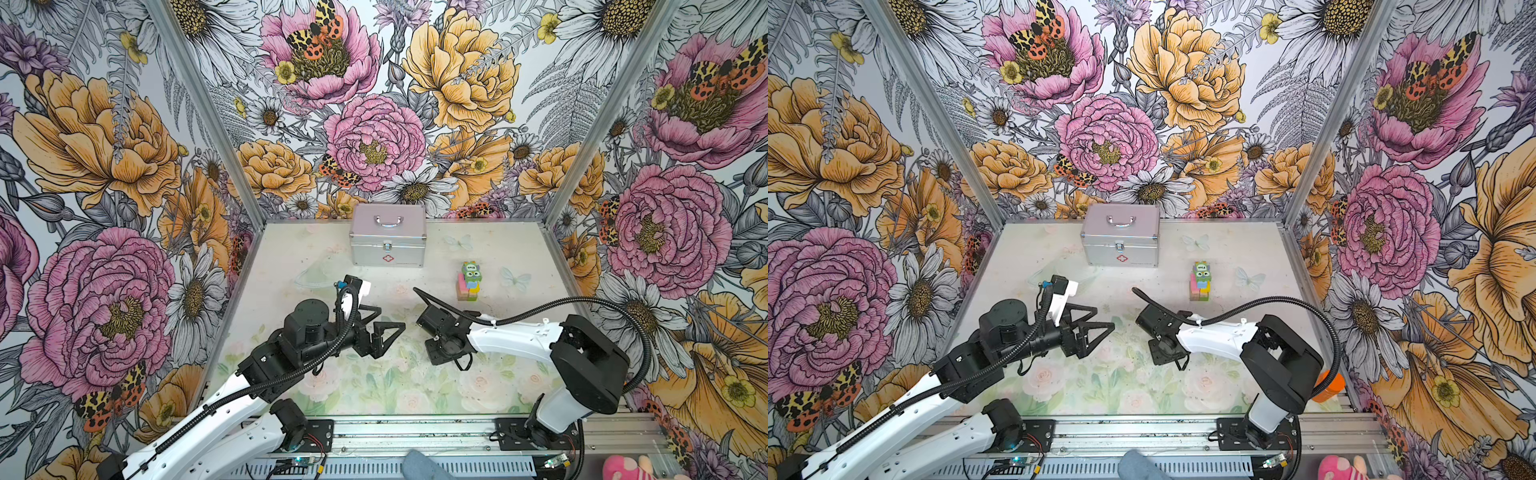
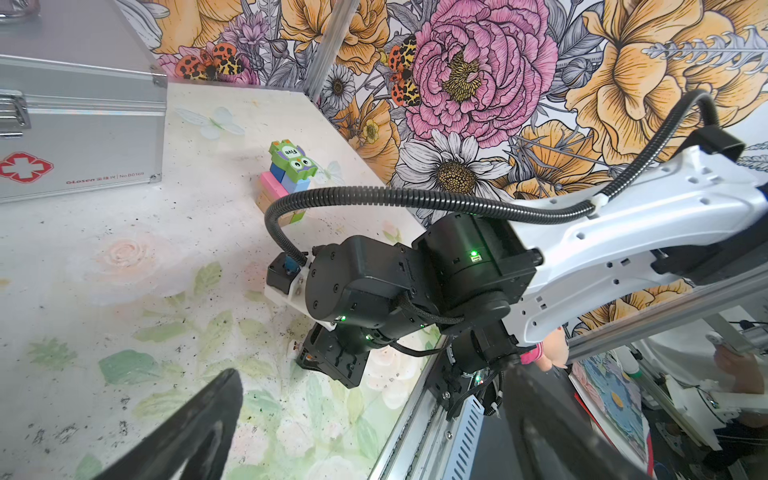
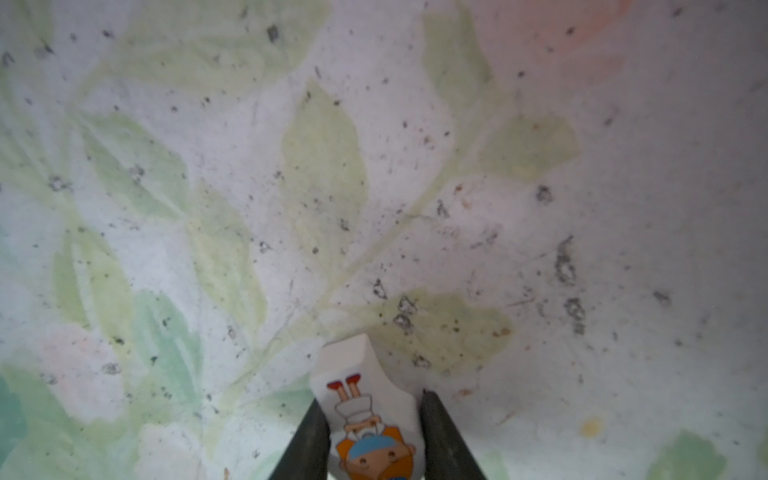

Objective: Build the wood block tower
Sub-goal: 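Lift the cartoon tile with the right gripper off the table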

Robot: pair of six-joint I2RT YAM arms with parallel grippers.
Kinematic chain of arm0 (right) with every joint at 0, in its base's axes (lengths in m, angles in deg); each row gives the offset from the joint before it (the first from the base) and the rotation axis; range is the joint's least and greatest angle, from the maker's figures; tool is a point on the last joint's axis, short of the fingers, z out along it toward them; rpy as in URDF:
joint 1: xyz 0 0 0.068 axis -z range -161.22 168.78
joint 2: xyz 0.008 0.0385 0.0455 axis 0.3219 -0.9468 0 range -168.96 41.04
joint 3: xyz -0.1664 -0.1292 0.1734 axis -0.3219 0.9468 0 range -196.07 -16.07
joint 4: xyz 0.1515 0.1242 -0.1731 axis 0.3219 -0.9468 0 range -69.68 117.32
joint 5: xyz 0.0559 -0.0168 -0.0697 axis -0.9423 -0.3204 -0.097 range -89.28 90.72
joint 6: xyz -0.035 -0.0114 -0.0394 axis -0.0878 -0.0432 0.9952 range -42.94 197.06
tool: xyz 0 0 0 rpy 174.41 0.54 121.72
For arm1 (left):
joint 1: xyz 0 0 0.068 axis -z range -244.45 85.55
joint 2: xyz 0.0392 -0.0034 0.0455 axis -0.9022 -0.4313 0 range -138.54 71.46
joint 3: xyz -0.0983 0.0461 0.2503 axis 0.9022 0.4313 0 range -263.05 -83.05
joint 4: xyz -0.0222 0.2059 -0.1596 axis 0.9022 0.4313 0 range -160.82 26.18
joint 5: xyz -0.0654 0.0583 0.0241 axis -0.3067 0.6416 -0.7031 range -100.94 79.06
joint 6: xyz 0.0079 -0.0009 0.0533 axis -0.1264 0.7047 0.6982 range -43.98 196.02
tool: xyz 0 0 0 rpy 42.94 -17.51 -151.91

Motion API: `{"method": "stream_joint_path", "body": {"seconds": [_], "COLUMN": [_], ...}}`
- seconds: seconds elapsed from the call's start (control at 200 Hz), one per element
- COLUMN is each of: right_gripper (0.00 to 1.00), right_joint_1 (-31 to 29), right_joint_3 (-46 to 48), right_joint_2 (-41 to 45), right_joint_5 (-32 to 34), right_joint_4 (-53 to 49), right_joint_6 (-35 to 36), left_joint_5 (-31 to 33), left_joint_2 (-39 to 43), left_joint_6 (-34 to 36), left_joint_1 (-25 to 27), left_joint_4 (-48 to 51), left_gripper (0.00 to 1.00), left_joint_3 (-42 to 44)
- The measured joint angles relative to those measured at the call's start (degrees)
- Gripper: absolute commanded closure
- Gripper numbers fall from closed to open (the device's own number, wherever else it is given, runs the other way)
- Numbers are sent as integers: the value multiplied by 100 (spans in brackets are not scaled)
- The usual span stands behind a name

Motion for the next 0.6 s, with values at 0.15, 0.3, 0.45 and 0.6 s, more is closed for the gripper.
{"method": "stream_joint_path", "body": {"seconds": [0.15,0.3,0.45,0.6], "right_gripper": [68,68,68,68], "right_joint_1": [26,118,205,323], "right_joint_3": [0,0,0,0], "right_joint_2": [0,-2,-2,-2], "right_joint_5": [0,-2,-2,-9], "right_joint_4": [-2,-4,-4,-4], "right_joint_6": [-2,0,0,0], "left_joint_5": [-2,-2,-4,-4], "left_joint_2": [-46,-48,-48,-48], "left_joint_6": [0,0,2,0], "left_joint_1": [-39,-63,-81,-105], "left_joint_4": [15,17,20,20], "left_gripper": [1,1,1,1], "left_joint_3": [35,35,35,35]}}
